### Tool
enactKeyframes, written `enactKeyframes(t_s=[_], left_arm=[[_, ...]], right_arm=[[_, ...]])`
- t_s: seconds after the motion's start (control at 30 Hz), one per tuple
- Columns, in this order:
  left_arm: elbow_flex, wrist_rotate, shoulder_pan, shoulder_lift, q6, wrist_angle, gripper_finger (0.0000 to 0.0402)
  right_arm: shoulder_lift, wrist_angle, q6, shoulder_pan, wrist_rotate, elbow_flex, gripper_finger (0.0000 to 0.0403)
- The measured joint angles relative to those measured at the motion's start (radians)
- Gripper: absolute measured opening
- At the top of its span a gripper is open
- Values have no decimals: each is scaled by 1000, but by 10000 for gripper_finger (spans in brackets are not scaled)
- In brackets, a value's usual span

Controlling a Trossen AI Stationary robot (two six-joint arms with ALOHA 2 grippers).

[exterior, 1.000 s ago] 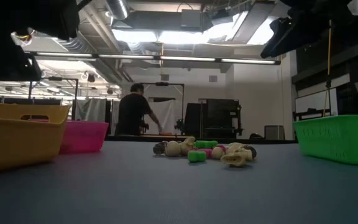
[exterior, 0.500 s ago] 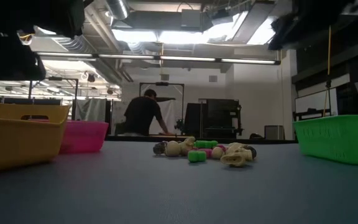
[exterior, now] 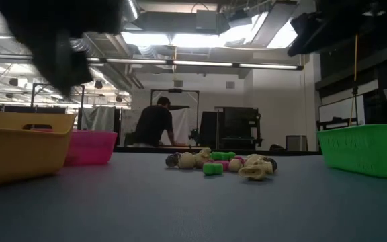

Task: Sort Halloween decoration
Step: Put the green skeleton toy into the red bowl

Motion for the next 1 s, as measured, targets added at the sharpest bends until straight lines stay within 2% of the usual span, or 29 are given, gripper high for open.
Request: enactKeyframes(t_s=[0.1, 0.27, 0.4, 0.67, 1.0], left_arm=[[0, -106, 17, 0, 75, 104, 156], [0, -363, 46, 0, 215, 243, 156], [1, -453, 80, 15, 286, 359, 156], [2, -465, 107, 163, 289, 603, 156], [2, -407, 66, 317, 282, 642, 156]], right_arm=[[33, 29, -25, 0, 37, 0, 184], [80, 62, -26, 0, 38, 0, 184], [116, 97, -26, 0, 38, 0, 184], [168, 97, -26, 0, 38, 0, 184], [176, 98, -25, 0, 39, 0, 184]])
